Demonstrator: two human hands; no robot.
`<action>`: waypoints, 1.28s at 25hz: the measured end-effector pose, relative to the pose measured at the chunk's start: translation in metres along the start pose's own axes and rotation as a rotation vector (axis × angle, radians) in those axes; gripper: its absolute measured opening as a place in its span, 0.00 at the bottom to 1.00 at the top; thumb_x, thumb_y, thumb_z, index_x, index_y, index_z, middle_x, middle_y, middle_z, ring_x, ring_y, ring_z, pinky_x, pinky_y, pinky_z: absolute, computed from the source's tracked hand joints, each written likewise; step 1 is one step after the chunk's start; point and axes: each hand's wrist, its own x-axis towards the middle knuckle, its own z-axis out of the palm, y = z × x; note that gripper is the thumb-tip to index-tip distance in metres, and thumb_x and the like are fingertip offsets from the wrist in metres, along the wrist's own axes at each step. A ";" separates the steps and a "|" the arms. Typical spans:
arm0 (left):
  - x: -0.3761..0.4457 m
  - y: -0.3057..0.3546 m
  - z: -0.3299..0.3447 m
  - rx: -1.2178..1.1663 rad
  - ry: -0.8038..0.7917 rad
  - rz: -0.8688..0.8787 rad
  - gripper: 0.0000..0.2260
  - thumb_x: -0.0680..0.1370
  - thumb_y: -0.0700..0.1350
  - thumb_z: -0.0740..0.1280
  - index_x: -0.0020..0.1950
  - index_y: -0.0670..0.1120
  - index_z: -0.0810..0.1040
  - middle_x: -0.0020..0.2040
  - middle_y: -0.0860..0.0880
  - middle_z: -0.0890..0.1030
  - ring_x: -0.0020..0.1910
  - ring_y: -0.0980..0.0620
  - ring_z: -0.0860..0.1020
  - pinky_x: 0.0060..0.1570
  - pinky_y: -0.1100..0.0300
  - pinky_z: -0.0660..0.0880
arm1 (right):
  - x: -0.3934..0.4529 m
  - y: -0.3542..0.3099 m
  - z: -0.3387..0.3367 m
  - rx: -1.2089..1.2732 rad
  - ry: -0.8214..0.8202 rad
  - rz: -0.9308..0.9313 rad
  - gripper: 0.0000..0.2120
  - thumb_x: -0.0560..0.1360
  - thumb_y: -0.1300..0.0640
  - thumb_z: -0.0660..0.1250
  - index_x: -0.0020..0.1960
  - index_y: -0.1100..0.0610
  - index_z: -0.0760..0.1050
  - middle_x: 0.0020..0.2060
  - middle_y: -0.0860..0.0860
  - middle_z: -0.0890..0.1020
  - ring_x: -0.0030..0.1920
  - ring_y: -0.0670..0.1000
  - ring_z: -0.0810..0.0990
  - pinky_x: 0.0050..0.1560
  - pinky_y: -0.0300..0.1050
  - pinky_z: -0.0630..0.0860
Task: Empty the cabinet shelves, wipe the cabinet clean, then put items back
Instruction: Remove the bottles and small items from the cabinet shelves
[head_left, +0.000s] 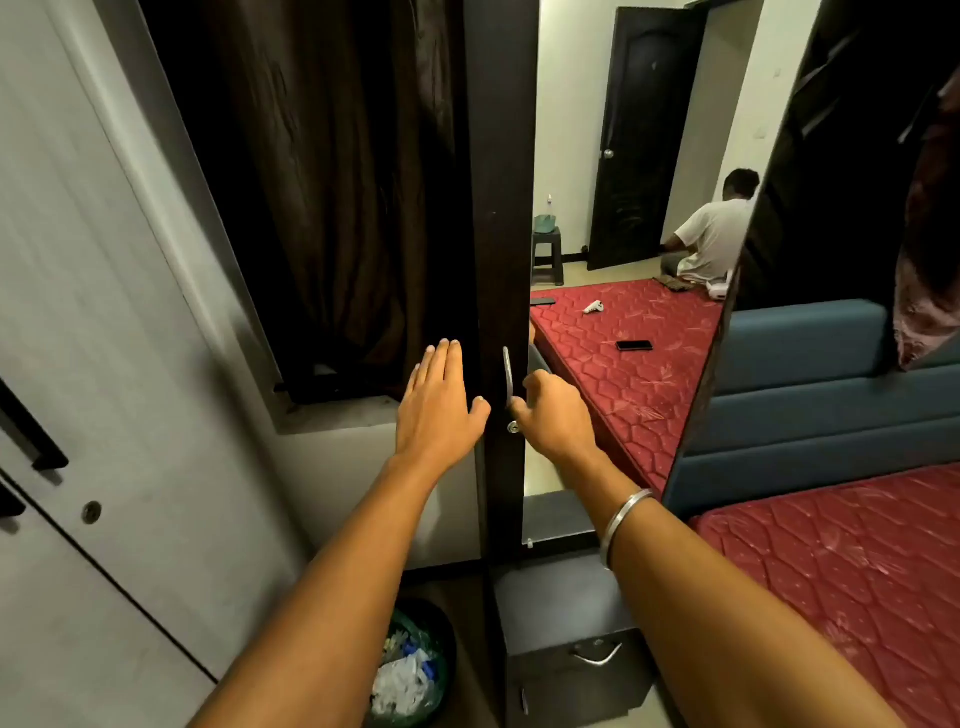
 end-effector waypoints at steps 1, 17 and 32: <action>0.006 -0.006 0.002 -0.079 -0.010 -0.044 0.34 0.80 0.49 0.64 0.82 0.44 0.52 0.82 0.45 0.56 0.81 0.47 0.52 0.78 0.52 0.54 | 0.007 -0.003 0.009 0.099 -0.009 0.081 0.16 0.78 0.51 0.67 0.62 0.58 0.75 0.55 0.54 0.81 0.55 0.56 0.80 0.49 0.45 0.73; 0.040 -0.006 0.000 -0.086 0.058 0.030 0.37 0.78 0.45 0.65 0.82 0.43 0.49 0.82 0.44 0.53 0.81 0.46 0.49 0.79 0.49 0.54 | 0.007 0.000 0.019 0.266 0.016 0.234 0.11 0.80 0.52 0.64 0.45 0.57 0.81 0.37 0.54 0.84 0.36 0.52 0.84 0.40 0.52 0.82; -0.077 0.144 -0.044 -0.046 0.016 0.175 0.37 0.75 0.44 0.67 0.81 0.43 0.54 0.81 0.44 0.56 0.81 0.45 0.50 0.79 0.50 0.51 | -0.157 0.105 -0.126 0.163 0.008 0.201 0.12 0.81 0.57 0.63 0.40 0.60 0.77 0.30 0.51 0.76 0.37 0.55 0.75 0.35 0.46 0.61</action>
